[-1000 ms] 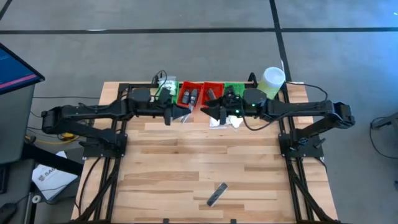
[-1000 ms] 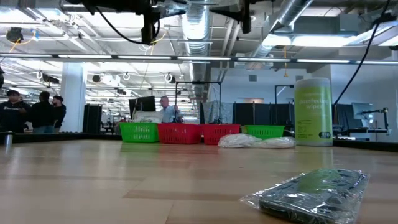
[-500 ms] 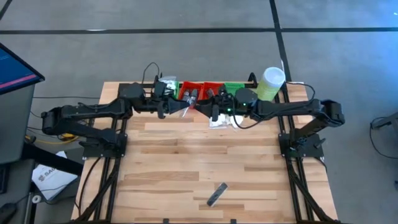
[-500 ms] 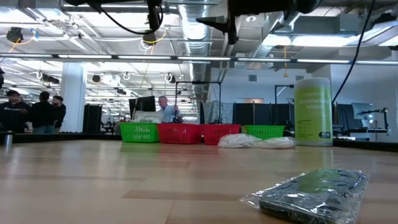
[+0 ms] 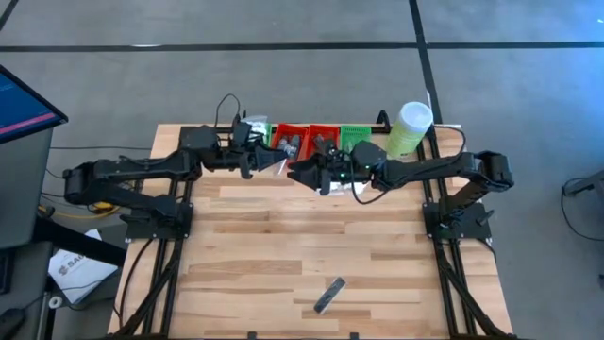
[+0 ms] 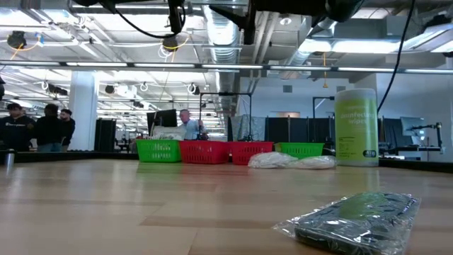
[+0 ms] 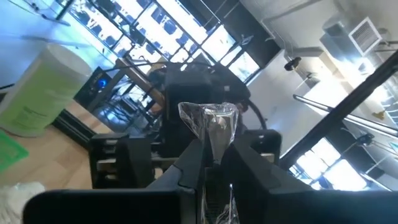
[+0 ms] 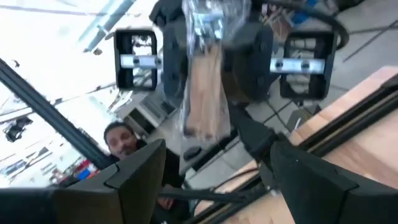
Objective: Pick & Place Travel size toiletries
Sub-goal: Put the nail cutter into the right green basket
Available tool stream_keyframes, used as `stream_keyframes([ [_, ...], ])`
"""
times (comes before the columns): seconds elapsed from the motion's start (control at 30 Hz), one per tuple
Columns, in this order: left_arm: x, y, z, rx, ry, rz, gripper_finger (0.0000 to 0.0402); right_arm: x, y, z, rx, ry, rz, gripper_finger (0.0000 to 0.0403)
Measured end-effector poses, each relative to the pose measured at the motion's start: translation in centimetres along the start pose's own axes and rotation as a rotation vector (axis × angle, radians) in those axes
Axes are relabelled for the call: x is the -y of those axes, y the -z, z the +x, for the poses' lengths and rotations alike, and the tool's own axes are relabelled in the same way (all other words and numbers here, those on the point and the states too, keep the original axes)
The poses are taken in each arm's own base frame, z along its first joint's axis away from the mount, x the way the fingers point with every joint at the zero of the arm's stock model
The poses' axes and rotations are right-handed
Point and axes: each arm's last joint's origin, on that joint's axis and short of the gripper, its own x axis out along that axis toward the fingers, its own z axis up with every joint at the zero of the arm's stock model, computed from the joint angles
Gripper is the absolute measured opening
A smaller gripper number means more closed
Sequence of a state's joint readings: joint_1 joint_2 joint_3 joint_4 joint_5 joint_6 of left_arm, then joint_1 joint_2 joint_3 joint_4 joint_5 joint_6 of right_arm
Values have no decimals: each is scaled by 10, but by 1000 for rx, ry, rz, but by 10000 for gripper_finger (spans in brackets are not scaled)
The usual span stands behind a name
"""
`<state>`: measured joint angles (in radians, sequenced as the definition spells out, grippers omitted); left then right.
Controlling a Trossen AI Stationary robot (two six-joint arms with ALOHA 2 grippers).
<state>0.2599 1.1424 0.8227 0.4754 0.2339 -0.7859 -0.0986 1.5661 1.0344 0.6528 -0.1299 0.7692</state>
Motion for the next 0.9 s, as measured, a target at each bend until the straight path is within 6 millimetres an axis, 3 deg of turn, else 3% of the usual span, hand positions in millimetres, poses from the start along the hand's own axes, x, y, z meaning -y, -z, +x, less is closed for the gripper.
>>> stream_keyframes([
  [0.23,-6,14,12,-20,-39,6,44,-1,-8,1,67,-13,-6,281],
  [0.5,-18,25,26,-37,-48,-6,44,0,-12,5,14,52,-2,281],
  [0.9,-15,18,23,-5,-7,-16,44,-5,-5,6,-106,-35,23,281],
])
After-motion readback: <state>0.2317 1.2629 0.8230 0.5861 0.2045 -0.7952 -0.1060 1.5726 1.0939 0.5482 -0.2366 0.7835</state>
